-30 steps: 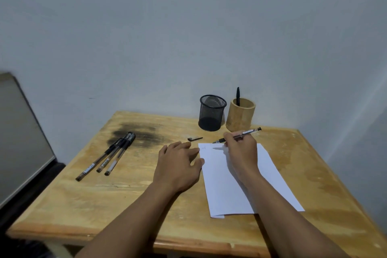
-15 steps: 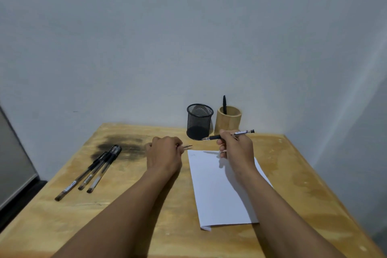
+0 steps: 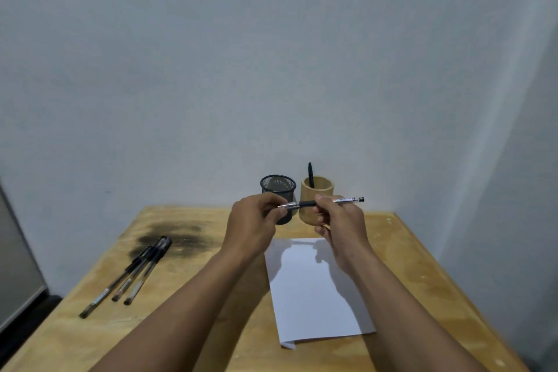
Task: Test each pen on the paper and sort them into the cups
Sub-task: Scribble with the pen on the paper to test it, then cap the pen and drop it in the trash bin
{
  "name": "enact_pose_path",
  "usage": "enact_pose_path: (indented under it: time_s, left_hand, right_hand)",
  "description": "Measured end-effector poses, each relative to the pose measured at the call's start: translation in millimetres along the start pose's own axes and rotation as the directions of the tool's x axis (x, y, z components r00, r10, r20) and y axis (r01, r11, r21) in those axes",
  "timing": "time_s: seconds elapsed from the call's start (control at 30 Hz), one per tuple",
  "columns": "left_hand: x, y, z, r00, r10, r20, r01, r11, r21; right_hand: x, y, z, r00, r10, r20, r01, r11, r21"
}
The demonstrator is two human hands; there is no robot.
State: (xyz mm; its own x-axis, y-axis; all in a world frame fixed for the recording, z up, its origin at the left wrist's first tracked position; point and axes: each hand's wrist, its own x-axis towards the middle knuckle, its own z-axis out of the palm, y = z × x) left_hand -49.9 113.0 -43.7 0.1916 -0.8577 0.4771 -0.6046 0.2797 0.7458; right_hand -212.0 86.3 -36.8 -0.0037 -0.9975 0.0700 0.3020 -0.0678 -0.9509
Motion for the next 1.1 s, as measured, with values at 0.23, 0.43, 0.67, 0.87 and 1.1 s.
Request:
enact_pose_path:
  time_s: [0.23, 0.43, 0.67, 0.87, 1.1]
  left_hand:
    - [-1, 20, 1, 0.993, -0.056, 0.100, 0.078, 0.969, -0.232]
    - [-1, 21, 4, 0.989, -0.096, 0.109, 0.122, 0.955, -0.270]
    - [0, 18, 2, 0.991, -0.101, 0.087, 0.120, 0.961, -0.249]
    - [1, 14, 3, 0.990, -0.127, 0.068, 0.138, 0.971, -0.195]
    - [3, 28, 16, 0.990, -0.105, 0.095, 0.118, 0.983, -0.143]
  right_hand:
    - [-9, -18, -10, 0.995, 0.039, 0.090, -0.041, 0.999, 0.019]
    - [-12, -17, -12, 0.997, 0.047, 0.060, -0.047, 0.999, 0.011]
    - [-13, -16, -6, 0.997, 0.059, 0.053, -0.062, 0.997, 0.049]
    - [-16, -17, -8, 0.996, 0.078, 0.031, -0.074, 0.991, -0.113]
    - [-26, -31, -32, 0.919, -0.389, 0.057, 0.264, 0.502, -0.823]
